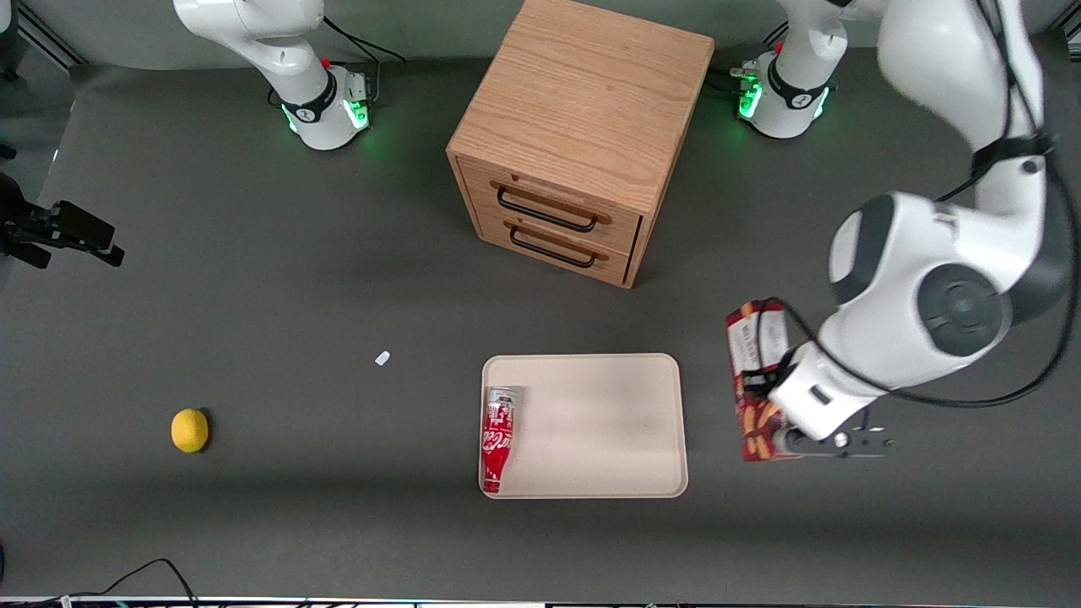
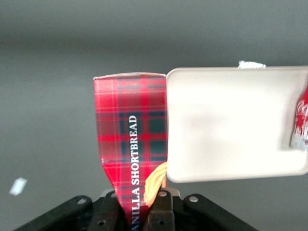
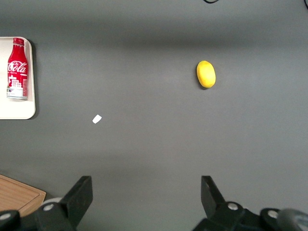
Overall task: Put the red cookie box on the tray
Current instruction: 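Carry the box over the white tray and lower it inside, then open the left gripper to release the box on the tray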
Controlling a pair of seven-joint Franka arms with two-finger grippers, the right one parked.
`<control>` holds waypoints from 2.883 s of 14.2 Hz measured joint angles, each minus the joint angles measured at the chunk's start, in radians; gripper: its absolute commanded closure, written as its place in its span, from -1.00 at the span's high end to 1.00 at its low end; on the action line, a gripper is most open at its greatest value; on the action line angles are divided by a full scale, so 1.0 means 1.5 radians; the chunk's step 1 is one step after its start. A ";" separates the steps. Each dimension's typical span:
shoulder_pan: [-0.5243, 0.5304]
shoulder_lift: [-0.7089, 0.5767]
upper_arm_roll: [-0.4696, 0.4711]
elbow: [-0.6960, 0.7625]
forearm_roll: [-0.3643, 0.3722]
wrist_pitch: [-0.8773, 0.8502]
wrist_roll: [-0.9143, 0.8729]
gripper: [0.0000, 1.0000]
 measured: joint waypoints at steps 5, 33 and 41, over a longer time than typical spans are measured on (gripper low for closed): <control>-0.039 0.103 0.000 0.005 0.010 0.114 -0.015 -1.00; -0.045 0.087 0.009 -0.056 0.054 0.243 -0.056 1.00; 0.106 -0.205 0.015 -0.205 0.007 0.032 0.007 1.00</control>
